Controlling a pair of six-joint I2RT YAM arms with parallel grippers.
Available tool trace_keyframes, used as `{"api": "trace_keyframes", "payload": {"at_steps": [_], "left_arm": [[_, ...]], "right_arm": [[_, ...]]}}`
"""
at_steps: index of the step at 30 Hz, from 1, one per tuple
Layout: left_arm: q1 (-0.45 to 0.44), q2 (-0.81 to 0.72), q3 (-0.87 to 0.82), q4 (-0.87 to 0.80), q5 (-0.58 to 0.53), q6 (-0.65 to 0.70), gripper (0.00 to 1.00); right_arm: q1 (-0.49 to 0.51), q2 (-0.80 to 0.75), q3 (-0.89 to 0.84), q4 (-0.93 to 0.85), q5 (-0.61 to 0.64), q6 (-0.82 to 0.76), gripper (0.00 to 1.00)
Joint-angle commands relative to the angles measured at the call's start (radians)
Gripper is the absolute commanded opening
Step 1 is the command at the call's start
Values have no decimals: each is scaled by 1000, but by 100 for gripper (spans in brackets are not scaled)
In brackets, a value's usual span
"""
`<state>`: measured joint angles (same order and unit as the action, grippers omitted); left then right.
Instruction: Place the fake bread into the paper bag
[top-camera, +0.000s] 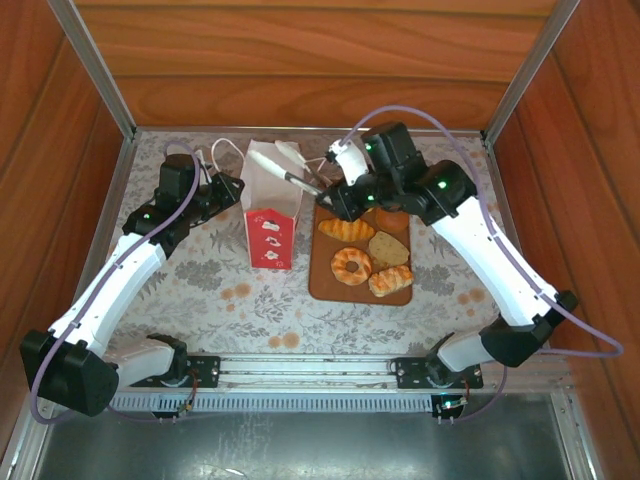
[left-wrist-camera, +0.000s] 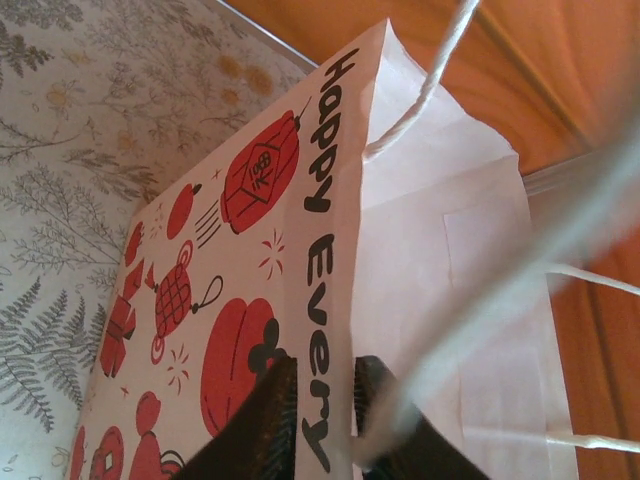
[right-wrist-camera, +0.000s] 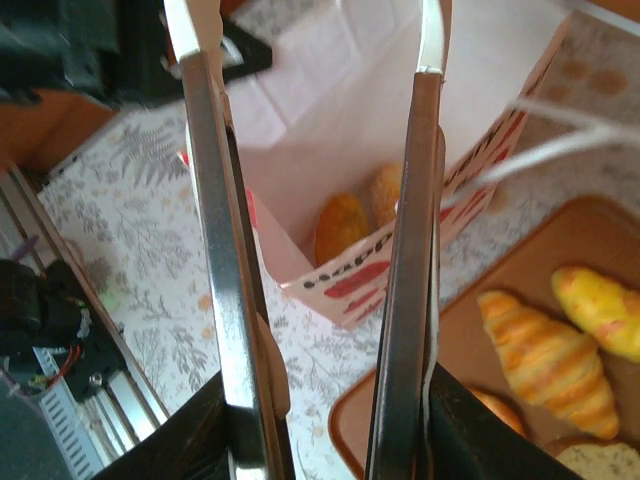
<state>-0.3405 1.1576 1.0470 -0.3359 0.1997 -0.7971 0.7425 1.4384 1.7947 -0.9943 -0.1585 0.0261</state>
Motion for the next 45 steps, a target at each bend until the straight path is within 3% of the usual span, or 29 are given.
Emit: {"api": "trace_keyframes", "payload": {"at_steps": [1, 9, 14, 23, 31, 37, 45], "left_arm": [[2, -6, 16, 10, 2, 24, 25], [4, -22, 5, 3, -26, 46, 49], [7, -50, 12, -32, -72, 79, 56], [20, -128, -28, -60, -139, 94, 71], [28, -202, -69, -67, -184, 130, 87], [35, -214, -77, -69, -184, 133, 89], [40, -205, -71, -71, -178, 137, 89]], "right_arm": [[-36, -57, 57, 34, 18, -16, 43], [-215, -123, 87, -29, 53, -43, 42], [-333, -170, 40, -74, 168, -106, 43], [-530, -193, -144, -86, 263, -226, 43], [-539, -222, -393, 29, 304, -515, 43], [-535, -237, -536, 146, 332, -818, 44], [-486, -188, -603, 239, 451, -1134, 45]]}}
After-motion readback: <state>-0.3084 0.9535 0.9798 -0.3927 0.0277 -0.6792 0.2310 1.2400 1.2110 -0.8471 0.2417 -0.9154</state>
